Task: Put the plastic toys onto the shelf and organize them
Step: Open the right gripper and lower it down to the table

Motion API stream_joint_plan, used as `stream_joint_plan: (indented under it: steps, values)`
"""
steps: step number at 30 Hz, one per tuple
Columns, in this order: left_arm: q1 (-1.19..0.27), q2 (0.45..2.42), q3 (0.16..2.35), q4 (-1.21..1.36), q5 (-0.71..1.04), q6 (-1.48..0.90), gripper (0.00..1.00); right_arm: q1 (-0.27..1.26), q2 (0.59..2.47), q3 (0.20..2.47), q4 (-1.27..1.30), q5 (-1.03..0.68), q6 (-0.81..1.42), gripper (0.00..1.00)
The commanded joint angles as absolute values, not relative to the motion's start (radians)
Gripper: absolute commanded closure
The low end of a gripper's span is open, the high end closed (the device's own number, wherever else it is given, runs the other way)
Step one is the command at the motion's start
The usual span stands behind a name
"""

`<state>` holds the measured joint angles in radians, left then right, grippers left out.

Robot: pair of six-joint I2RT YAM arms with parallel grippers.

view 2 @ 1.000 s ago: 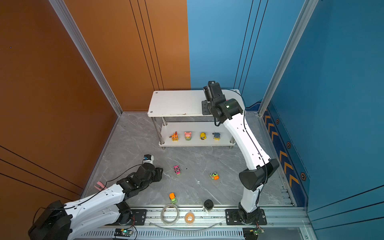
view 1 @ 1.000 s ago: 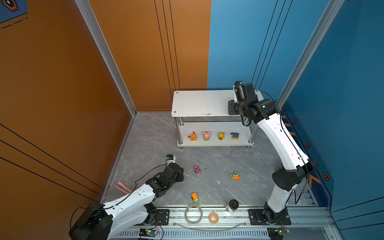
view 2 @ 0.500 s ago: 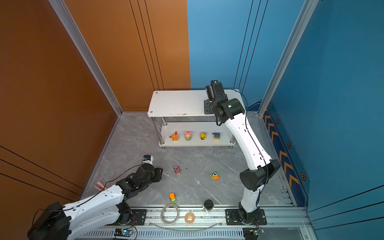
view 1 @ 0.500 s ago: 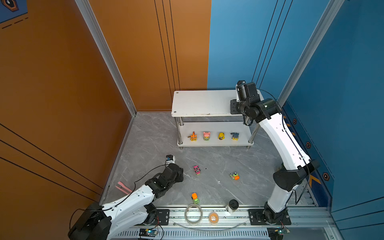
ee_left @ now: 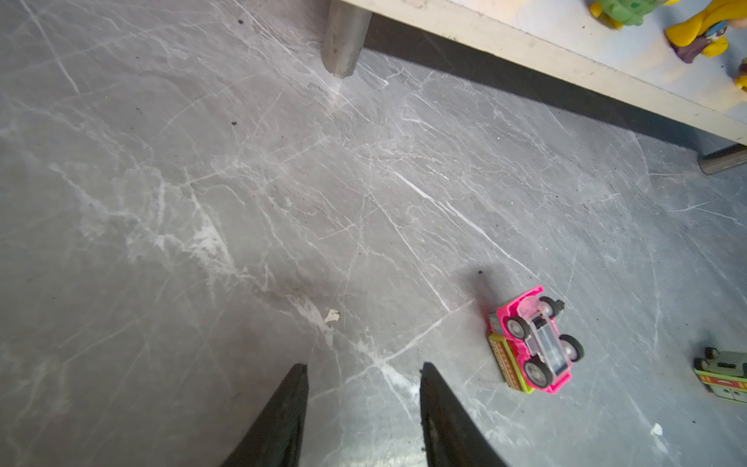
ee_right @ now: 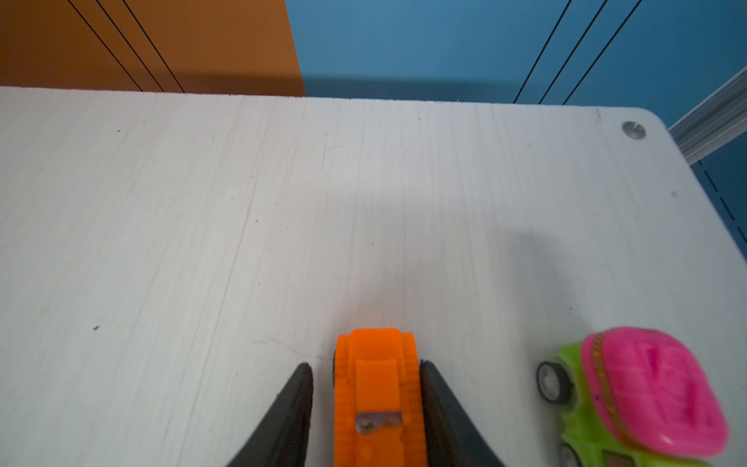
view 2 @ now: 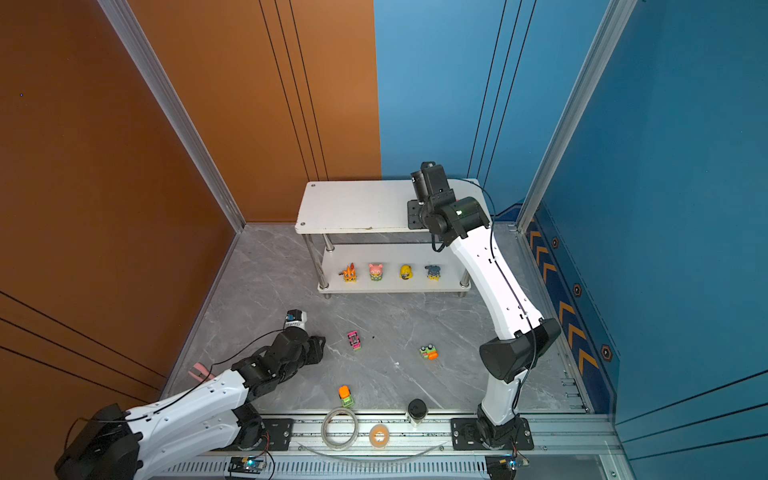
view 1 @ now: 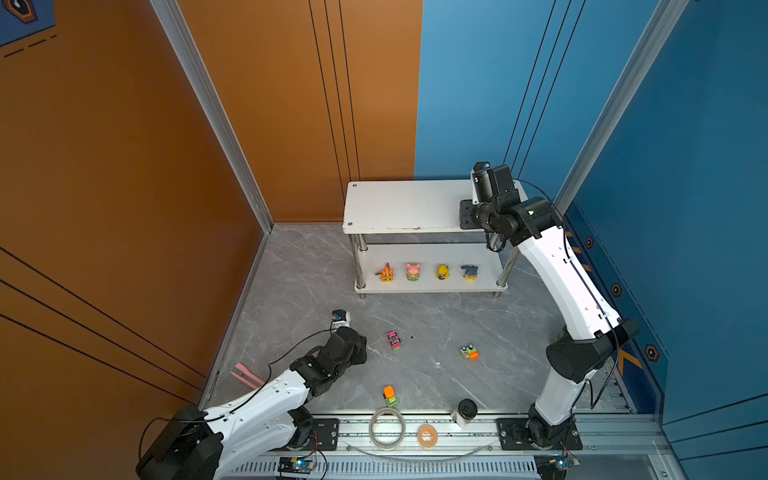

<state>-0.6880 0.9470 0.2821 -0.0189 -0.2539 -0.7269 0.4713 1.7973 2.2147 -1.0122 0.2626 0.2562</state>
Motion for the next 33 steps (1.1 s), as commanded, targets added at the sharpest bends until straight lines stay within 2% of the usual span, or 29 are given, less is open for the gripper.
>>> stream_joint_plan:
  steps: [1,8,14,18,22,29,31,32,33]
  values:
    - [-0.683,0.939,0.290,-0.043,-0.269,-0.717,0.53,0.471,1.774,2.226,-1.034,0.260,0.267,0.51]
    - [-0.683,0.938,0.310,-0.053,-0.266,-0.703,0.53,0.475,1.675,2.211,-1.052,0.298,0.256,0.47]
    - [-0.678,0.916,0.329,-0.078,-0.281,-0.679,0.53,0.515,1.468,2.061,-1.038,0.304,0.257,0.47]
    - [-0.669,0.900,0.328,-0.080,-0.283,-0.680,0.53,0.583,1.283,1.777,-1.005,0.322,0.297,0.49]
    - [-0.667,0.883,0.318,-0.085,-0.286,-0.684,0.53,0.637,1.148,1.412,-0.989,0.243,0.389,0.49]
    - [-0.657,0.887,0.321,-0.095,-0.284,-0.681,0.53,0.793,1.064,0.932,-0.862,0.189,0.606,0.48]
    - [-0.656,0.898,0.324,-0.082,-0.274,-0.685,0.53,0.802,1.106,0.831,-0.788,0.134,0.635,0.56]
    - [-0.656,0.904,0.325,-0.078,-0.270,-0.687,0.53,0.804,1.132,0.801,-0.763,0.119,0.642,0.62]
    - [-0.657,0.911,0.327,-0.076,-0.265,-0.688,0.53,0.805,1.162,0.775,-0.738,0.115,0.643,0.73]
